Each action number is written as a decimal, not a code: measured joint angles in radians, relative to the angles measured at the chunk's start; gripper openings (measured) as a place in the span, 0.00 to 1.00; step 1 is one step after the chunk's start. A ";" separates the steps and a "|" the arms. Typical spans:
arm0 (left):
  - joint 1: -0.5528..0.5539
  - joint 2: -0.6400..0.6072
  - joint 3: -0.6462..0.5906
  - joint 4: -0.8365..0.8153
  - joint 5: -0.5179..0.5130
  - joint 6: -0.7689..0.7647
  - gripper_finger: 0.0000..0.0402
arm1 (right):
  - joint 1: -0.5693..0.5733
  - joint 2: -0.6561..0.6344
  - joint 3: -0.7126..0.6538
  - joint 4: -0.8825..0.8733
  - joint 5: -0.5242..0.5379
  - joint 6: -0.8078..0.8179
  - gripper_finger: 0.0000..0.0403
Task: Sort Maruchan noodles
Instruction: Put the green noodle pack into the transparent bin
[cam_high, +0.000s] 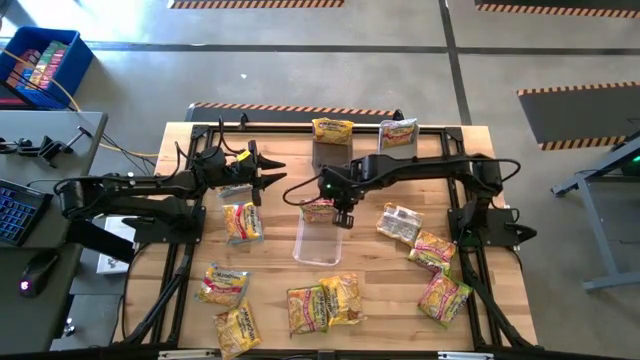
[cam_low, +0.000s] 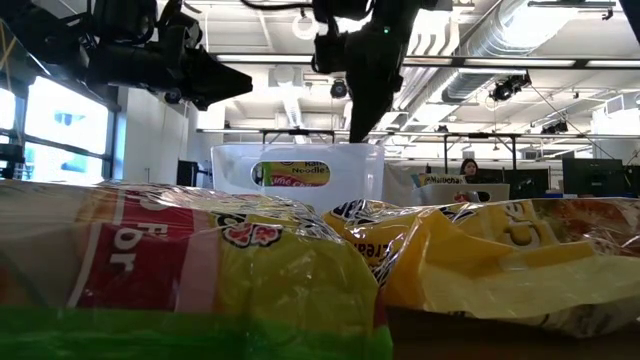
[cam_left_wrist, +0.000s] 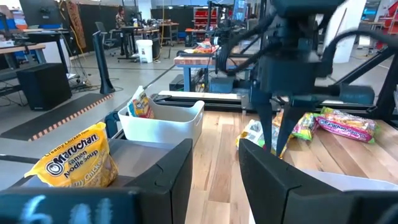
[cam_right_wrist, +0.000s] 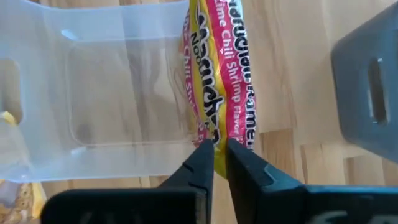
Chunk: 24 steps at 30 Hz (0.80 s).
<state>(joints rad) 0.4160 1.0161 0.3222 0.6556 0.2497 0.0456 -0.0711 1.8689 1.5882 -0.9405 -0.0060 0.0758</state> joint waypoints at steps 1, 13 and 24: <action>0.000 0.000 0.000 0.000 0.000 0.000 0.30 | 0.000 0.001 -0.001 -0.008 -0.001 0.001 0.04; 0.000 0.000 0.000 0.000 0.000 0.000 0.30 | 0.008 0.004 -0.001 -0.007 -0.037 0.004 0.00; 0.000 0.000 0.000 0.000 0.000 0.000 0.30 | 0.008 0.004 -0.001 -0.009 -0.029 0.021 0.00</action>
<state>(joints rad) 0.4160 1.0161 0.3222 0.6553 0.2501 0.0456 -0.0628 1.8729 1.5875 -0.9497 -0.0349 0.0967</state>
